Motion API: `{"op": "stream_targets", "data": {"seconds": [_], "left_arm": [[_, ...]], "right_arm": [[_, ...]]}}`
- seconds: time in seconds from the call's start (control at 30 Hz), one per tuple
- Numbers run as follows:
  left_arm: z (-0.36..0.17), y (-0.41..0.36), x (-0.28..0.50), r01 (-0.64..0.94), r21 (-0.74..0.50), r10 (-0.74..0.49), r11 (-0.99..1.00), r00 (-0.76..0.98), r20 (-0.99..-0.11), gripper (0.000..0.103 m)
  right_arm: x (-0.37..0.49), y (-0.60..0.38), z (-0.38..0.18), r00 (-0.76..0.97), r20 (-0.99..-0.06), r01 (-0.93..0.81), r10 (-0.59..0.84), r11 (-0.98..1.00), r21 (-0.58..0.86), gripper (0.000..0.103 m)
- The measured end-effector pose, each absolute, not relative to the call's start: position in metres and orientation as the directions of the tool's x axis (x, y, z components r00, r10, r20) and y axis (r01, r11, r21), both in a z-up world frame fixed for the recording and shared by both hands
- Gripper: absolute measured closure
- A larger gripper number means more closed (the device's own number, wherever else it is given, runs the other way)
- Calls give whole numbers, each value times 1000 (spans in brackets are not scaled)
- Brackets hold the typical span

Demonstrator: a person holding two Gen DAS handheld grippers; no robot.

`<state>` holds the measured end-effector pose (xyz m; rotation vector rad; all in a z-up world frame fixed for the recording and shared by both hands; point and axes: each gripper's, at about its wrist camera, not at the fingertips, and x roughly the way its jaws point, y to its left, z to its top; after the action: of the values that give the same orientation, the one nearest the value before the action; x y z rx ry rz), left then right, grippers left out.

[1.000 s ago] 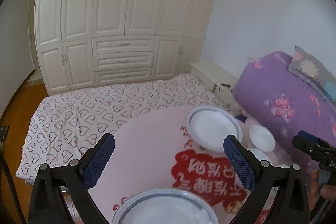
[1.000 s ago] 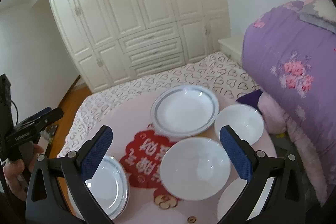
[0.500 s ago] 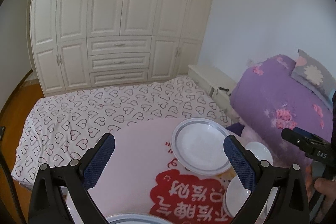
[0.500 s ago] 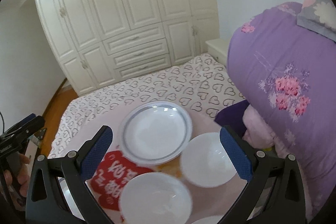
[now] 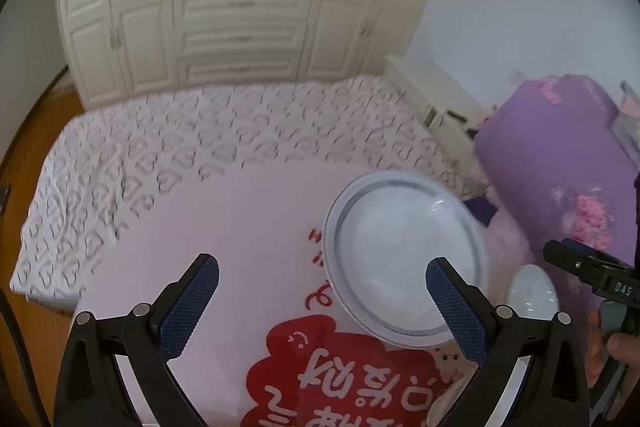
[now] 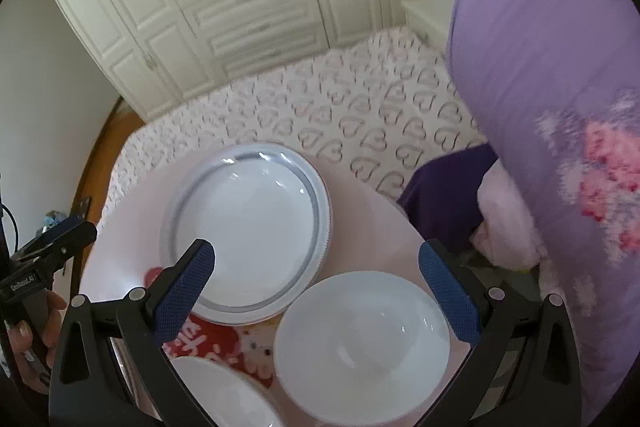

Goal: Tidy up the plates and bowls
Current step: 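Move both grippers toward another grey-rimmed plate, then close both grippers on the rim of that grey-rimmed plate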

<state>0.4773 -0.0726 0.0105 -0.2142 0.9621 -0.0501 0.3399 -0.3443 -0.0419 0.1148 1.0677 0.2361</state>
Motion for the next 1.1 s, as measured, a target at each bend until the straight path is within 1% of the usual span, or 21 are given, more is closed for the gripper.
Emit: {"op": "stream_targets", "data": {"seconds": [0.27, 0.53, 0.83, 0.9, 1.03, 1.1], "left_arm": [[-26, -94, 549, -70, -154, -103, 986, 477, -873, 4], [-54, -114, 603, -61, -151, -112, 987, 420, -900, 4], [-80, -112, 629, -49, -173, -141, 984, 383, -913, 4], [-84, -108, 630, -48, -185, -154, 982, 373, -915, 5], [-88, -97, 634, -47, -194, -165, 980, 355, -920, 8], [-93, -95, 637, -49, -199, -171, 979, 342, -924, 9]], "right_arm": [[370, -348, -79, 370, -896, -101, 244, 970, 222, 0], [380, -334, -90, 350, -912, -117, 213, 976, 183, 0], [400, -320, -99, 300, -936, -111, 184, 981, 157, 0], [404, -315, -101, 285, -941, -123, 184, 980, 155, 0], [410, -305, -109, 248, -943, -132, 221, 972, 193, 0], [411, -301, -114, 244, -947, -136, 208, 974, 178, 0]]}}
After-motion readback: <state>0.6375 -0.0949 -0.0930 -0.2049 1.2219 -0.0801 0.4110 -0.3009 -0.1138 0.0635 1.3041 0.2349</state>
